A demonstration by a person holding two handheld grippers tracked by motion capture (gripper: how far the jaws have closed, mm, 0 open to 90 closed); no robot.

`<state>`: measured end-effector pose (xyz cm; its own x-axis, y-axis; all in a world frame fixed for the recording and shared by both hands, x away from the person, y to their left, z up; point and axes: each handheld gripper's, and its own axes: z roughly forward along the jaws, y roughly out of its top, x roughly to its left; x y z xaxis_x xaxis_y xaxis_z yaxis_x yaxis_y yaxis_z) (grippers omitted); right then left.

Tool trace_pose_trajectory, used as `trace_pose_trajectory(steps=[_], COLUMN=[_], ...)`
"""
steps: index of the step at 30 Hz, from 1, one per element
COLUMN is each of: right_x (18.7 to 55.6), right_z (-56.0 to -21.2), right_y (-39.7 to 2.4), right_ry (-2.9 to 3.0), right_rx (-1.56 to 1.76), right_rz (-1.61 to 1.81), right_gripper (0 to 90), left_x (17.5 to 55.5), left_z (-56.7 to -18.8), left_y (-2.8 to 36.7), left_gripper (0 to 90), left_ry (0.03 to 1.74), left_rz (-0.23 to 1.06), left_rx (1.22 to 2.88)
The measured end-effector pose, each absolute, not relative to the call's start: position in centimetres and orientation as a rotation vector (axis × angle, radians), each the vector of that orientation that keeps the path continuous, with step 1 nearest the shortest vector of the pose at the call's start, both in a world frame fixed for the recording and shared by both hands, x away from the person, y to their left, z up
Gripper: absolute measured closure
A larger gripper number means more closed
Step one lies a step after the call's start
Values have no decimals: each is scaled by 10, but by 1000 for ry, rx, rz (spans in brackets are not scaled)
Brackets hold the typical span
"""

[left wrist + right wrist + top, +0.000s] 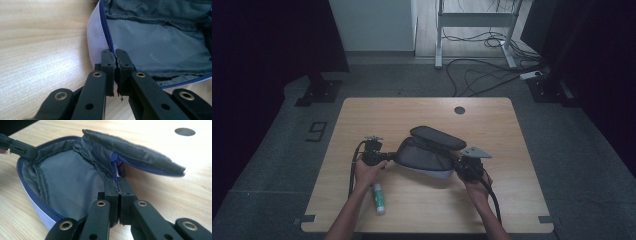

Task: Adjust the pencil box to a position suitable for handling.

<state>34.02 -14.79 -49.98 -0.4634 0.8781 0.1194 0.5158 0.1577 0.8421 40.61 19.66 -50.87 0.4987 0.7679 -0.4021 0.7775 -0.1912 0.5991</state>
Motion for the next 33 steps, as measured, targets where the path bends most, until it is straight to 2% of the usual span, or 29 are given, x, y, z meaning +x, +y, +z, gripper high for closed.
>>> trace_pose_trajectory(steps=[9,13,14,22,27,33], right_x=[342,343,344,345,340,333], right_z=[-512,-513,-513,-516,-511,-504], right_y=[-151,-154,-154,-156,-155,-149], right_ry=[2078,2073,2074,2071,2058,2076], right_rx=[1347,1354,1360,1364,1314,1256], right_rz=[1172,1171,1168,1150,1174,1225], right_gripper=[837,838,838,808,696,630], left_x=[404,405,405,402,400,391], left_z=[-513,-514,-514,-509,-504,-499], left_y=[193,190,189,188,192,196], left_gripper=[781,647,588,387,348,334], left_ry=[1266,1282,1281,1282,1257,1220], left_rz=[-26,-25,-17,42,68,100], left_rx=[1987,1995,1996,1960,1917,1894])
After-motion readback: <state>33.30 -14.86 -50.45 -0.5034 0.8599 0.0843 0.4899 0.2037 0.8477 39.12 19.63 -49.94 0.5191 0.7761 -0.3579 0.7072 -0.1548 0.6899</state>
